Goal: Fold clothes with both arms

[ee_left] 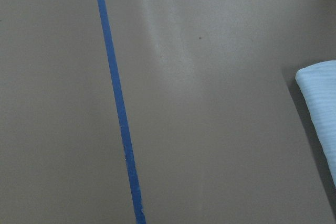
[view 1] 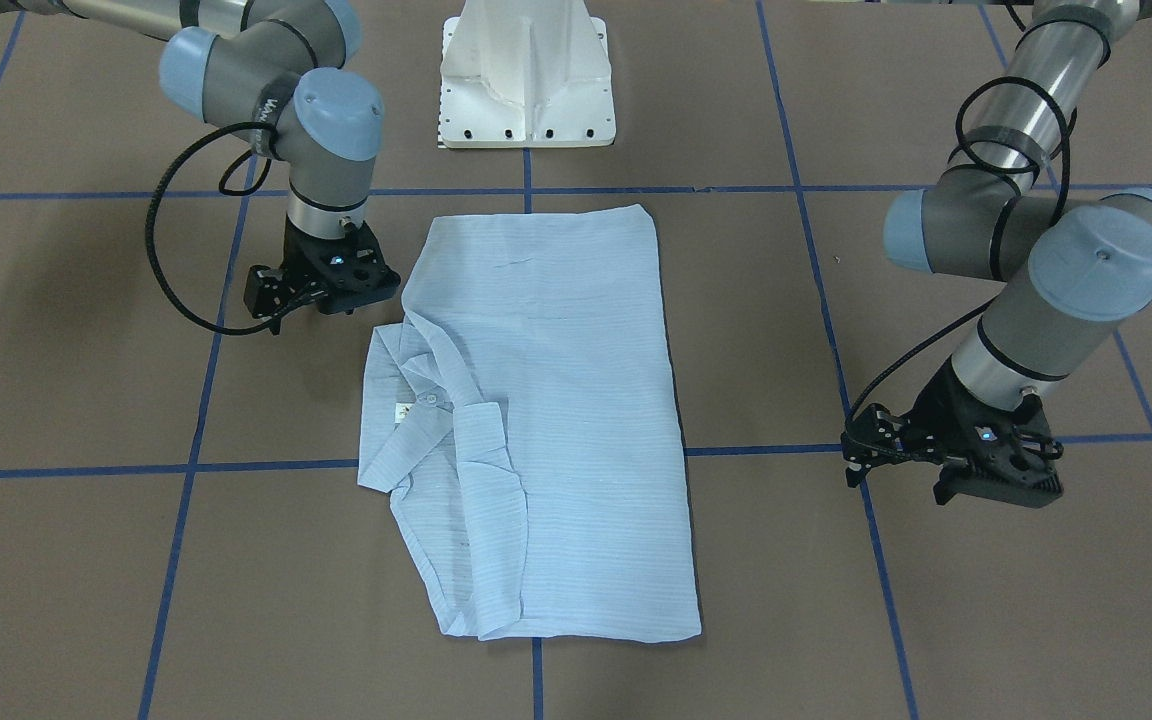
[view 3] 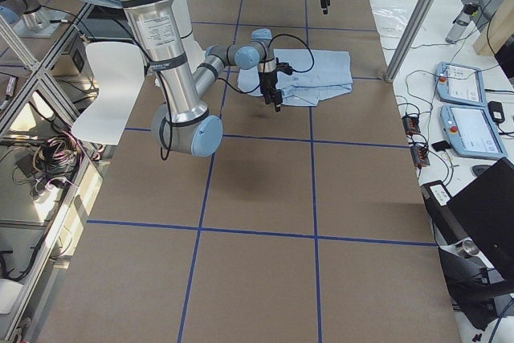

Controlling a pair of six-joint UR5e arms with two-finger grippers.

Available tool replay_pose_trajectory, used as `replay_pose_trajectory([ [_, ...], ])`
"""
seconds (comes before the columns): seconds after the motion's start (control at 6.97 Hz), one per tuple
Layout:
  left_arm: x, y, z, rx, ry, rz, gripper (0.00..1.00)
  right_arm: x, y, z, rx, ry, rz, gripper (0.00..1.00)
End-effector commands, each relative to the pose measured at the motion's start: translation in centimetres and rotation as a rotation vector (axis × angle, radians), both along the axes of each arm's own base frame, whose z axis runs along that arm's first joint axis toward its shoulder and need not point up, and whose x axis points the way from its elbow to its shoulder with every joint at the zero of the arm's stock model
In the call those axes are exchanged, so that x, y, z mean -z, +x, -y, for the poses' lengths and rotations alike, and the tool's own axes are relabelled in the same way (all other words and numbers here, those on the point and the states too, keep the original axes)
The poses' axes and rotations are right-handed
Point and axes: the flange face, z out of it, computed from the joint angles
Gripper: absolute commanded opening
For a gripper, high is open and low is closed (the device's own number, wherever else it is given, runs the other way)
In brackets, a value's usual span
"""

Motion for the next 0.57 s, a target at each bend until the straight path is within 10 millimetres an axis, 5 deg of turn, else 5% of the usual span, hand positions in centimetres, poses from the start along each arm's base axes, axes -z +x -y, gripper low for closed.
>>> replay_pose_trajectory([
  [0.0, 0.3, 0.0, -0.1, -0.002, 0.003, -0.004, 1.0, 2.7, -0.3, 0.0, -0.039, -0.004, 0.059, 1.0],
  [0.29, 0.3, 0.0, -0.1, -0.002, 0.003, -0.004, 1.0, 9.8, -5.4, 2.3, -0.148, -0.027, 0.172, 1.0],
  [0.43, 0.3, 0.0, -0.1, -0.002, 0.003, -0.004, 1.0, 9.7, -7.9, 3.5, -0.176, -0.022, 0.237, 1.0],
])
